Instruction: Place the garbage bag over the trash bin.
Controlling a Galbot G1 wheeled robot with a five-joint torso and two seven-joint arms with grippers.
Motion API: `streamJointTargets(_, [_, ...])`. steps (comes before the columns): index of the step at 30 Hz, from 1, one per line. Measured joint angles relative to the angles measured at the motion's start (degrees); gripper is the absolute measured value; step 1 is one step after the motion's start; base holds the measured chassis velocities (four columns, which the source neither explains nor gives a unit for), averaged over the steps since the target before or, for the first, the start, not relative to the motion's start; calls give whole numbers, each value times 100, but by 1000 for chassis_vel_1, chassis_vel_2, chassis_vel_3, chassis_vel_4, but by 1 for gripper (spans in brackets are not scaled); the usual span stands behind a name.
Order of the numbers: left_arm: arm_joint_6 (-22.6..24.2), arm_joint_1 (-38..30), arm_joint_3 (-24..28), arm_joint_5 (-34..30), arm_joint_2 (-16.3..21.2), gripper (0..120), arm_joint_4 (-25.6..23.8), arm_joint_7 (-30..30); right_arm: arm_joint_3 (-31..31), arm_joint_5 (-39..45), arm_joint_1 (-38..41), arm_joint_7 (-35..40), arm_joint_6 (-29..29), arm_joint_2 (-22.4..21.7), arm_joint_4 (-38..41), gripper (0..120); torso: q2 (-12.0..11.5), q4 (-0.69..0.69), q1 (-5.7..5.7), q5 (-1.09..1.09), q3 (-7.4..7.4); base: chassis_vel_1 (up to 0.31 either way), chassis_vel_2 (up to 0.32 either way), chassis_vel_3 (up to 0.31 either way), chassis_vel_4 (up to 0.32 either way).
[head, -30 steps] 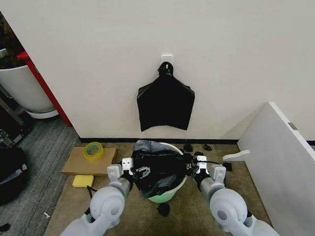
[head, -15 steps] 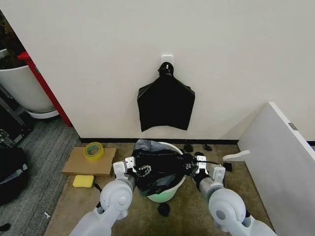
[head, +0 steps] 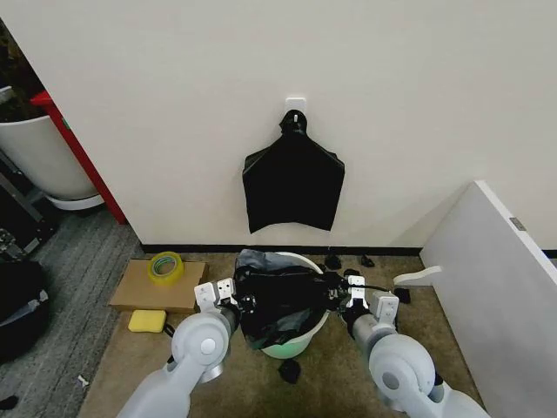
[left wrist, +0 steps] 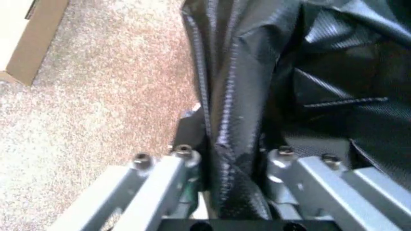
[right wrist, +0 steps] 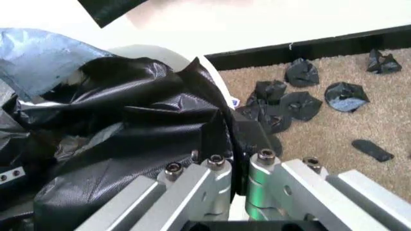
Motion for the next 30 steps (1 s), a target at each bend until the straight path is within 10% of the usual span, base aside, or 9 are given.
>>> streamJointTargets(30, [-768, 1071, -506, 255, 434, 1, -1059, 594, 439, -372, -427, -291, 124, -321, 486, 0, -2, 1, 0, 1, 1, 0, 0, 0, 0])
